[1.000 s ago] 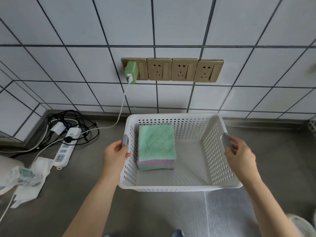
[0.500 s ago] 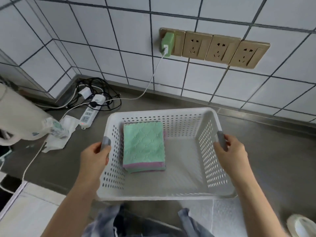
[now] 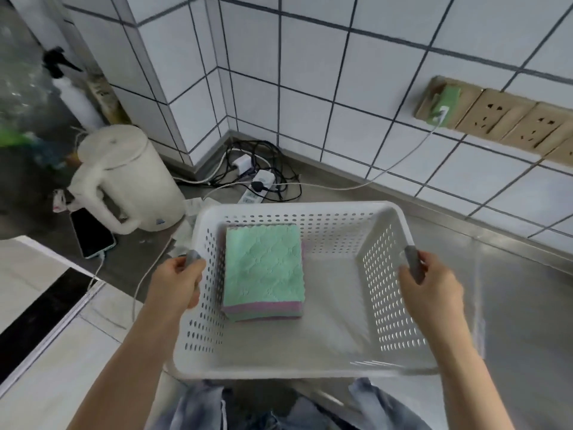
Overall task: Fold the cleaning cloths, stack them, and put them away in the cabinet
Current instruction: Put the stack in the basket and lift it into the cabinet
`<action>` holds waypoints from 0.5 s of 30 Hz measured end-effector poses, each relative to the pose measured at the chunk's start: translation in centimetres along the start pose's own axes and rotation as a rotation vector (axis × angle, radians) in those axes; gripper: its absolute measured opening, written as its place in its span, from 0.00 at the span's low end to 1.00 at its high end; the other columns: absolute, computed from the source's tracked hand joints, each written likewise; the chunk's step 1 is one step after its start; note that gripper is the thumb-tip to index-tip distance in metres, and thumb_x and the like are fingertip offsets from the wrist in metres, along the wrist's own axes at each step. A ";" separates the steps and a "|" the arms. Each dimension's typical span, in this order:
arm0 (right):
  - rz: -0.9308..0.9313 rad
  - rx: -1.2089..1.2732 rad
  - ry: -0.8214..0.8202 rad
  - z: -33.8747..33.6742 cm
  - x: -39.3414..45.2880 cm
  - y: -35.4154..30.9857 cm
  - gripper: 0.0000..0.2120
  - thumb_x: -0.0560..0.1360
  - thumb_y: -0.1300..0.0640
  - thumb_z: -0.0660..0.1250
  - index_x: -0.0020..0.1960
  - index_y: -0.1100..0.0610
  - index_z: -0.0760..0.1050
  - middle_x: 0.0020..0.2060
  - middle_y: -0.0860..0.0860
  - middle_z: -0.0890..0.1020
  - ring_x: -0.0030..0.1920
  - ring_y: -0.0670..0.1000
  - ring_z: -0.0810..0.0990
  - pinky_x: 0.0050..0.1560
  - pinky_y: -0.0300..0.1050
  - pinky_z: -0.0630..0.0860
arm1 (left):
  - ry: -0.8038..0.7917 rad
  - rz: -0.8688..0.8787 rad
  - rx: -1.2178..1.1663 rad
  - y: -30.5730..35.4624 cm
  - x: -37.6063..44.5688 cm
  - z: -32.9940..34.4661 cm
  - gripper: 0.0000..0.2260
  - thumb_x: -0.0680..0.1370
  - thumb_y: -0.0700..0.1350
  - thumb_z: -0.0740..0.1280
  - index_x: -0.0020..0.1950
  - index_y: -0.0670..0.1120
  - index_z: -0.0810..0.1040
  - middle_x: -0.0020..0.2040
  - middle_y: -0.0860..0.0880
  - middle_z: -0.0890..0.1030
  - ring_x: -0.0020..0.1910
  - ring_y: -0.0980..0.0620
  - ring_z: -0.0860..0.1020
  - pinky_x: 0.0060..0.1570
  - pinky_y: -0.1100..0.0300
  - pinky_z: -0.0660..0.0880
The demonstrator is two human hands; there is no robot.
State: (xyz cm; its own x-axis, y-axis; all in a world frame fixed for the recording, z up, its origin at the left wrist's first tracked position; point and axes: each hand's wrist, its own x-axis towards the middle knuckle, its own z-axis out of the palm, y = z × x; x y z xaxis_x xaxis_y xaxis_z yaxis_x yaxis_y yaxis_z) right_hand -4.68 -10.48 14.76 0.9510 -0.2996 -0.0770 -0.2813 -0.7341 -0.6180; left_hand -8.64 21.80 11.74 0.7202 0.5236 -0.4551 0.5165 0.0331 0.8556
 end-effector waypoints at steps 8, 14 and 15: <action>-0.087 -0.065 -0.015 7.0 -4.4 -10.0 0.12 0.77 0.59 0.63 0.59 0.60 0.75 0.40 0.54 0.77 0.42 0.56 0.73 0.45 0.42 0.65 | -0.004 0.006 -0.063 -0.7 5.1 -12.4 0.16 0.78 0.39 0.63 0.32 0.46 0.63 0.26 0.48 0.60 0.18 0.54 0.58 0.21 0.65 0.56; -0.160 -0.078 -0.100 10.4 -6.3 -14.6 0.12 0.77 0.58 0.63 0.59 0.58 0.74 0.39 0.53 0.76 0.41 0.57 0.73 0.44 0.45 0.67 | 0.077 -0.044 -0.090 -1.8 4.8 -18.6 0.14 0.78 0.40 0.63 0.34 0.47 0.62 0.29 0.47 0.59 0.18 0.55 0.57 0.21 0.65 0.54; -0.179 -0.078 -0.136 10.9 -6.2 -15.1 0.11 0.76 0.58 0.63 0.58 0.58 0.73 0.38 0.53 0.76 0.41 0.57 0.73 0.43 0.45 0.67 | 0.114 -0.064 -0.104 -2.0 4.7 -19.5 0.14 0.78 0.40 0.63 0.35 0.47 0.63 0.29 0.47 0.59 0.18 0.55 0.57 0.21 0.65 0.53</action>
State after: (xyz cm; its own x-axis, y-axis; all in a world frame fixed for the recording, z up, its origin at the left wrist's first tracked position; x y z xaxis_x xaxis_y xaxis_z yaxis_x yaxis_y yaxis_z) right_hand -4.97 9.09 16.04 0.9937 -0.0793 -0.0794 -0.1105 -0.8148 -0.5691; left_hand -15.31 40.75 12.75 0.6272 0.6109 -0.4831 0.5045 0.1540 0.8496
